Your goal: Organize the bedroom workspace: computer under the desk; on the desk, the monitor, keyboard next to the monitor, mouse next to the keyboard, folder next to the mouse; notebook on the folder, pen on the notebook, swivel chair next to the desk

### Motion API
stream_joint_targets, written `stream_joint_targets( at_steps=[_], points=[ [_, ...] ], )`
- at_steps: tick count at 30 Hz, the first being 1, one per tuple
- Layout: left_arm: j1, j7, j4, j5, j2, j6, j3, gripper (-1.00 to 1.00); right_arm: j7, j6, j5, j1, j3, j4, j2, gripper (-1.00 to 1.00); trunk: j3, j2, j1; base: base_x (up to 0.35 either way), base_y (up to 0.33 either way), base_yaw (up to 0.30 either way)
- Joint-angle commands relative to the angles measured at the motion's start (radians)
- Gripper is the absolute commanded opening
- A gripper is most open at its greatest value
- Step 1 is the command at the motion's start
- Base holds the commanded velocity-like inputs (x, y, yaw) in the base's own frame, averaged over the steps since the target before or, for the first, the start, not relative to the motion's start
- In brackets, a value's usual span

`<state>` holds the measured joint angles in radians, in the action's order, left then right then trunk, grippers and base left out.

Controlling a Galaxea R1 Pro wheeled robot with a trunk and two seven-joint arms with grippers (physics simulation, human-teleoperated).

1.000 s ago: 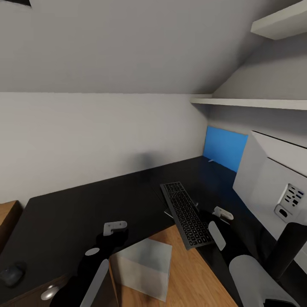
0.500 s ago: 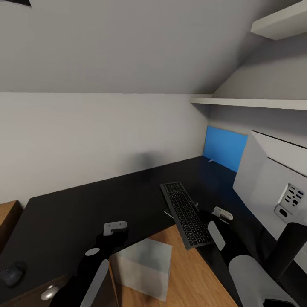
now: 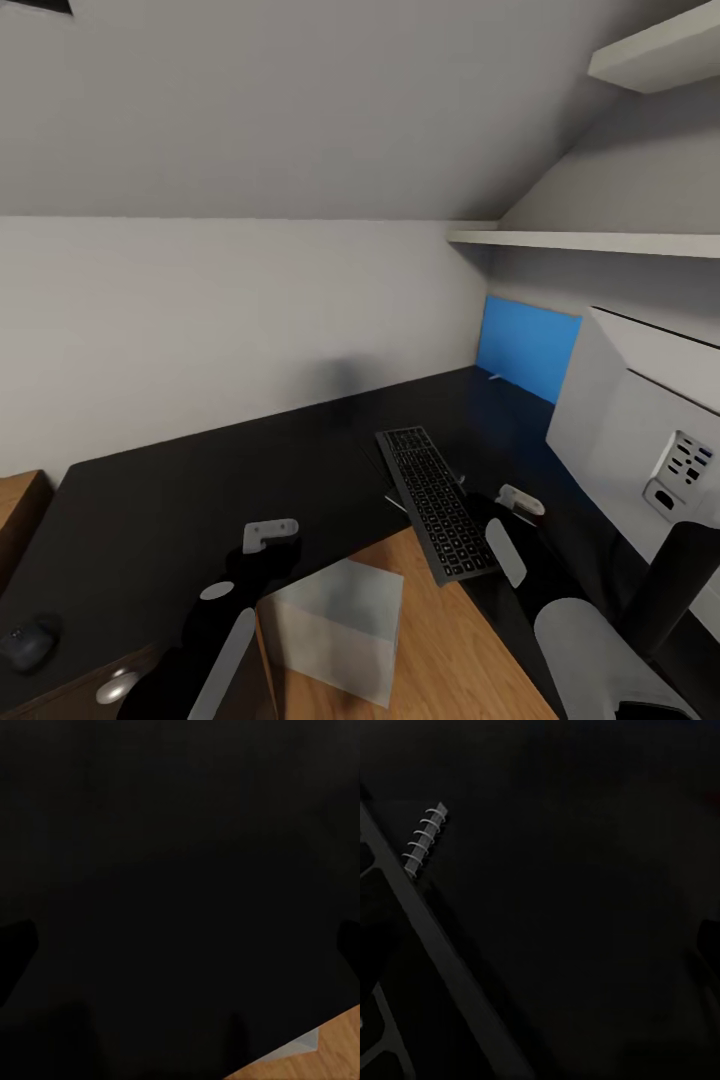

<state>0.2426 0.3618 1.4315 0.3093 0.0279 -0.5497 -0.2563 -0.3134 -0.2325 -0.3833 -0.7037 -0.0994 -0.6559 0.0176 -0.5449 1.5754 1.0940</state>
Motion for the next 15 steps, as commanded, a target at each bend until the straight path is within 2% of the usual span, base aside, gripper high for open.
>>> stream_joint_targets(
  at_steps=[1,15],
  points=[
    [0.001,0.009,0.001,0.011,0.0,-0.003,-0.001,1.0,-0.004,-0.004,-0.008,0.0,-0.002,-0.002,0.001,1.0,-0.001,0.001,0.0,0.0,0.0,0.031],
    [0.0,0.009,0.001,0.011,0.0,-0.003,-0.001,1.0,-0.004,-0.004,-0.008,0.0,-0.003,-0.002,-0.001,1.0,-0.001,0.001,0.0,0.0,0.0,0.065]
  ],
)
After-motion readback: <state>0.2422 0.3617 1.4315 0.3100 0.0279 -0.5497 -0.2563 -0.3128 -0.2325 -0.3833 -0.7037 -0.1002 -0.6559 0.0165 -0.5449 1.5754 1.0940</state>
